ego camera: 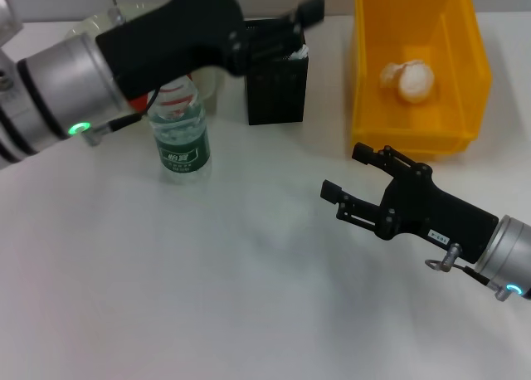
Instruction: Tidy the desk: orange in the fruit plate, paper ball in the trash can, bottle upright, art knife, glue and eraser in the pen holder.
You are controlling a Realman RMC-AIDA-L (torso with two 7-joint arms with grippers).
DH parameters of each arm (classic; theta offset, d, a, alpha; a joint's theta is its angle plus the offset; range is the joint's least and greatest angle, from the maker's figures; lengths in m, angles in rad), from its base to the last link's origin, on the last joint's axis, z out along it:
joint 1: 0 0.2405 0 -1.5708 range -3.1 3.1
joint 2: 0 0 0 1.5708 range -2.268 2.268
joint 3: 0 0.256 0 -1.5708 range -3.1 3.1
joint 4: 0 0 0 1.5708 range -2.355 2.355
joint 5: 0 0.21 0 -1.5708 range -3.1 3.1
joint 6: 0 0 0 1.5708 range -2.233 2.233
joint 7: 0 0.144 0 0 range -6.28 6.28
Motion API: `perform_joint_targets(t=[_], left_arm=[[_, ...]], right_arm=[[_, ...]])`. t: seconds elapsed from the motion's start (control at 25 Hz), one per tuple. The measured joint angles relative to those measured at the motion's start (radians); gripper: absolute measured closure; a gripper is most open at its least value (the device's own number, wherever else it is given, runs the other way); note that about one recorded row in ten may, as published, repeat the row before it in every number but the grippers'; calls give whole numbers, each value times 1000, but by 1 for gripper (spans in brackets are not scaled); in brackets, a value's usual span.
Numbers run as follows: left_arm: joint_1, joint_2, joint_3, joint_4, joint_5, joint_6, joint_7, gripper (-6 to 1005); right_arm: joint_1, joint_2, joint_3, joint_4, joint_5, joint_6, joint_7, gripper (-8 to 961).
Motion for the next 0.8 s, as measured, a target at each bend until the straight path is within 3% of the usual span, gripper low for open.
perform_joint_targets(t=[0.16, 0.36, 0.64, 0.8], left_arm=[[-5, 0, -152, 1, 191, 198, -160, 197], [-2, 2, -310, -15, 351, 399, -218, 197], [11, 0, -369, -91, 575, 517, -213, 197], [9, -5, -372, -174, 624, 522, -161, 197]], right_arm=[[-1, 0, 0, 0, -2, -15, 0, 129], [-14, 0, -1, -2, -5, -43, -5, 129], [-24, -4, -7, -15, -7, -95, -8, 129], [-30, -9, -15, -38, -21, -123, -10, 129]])
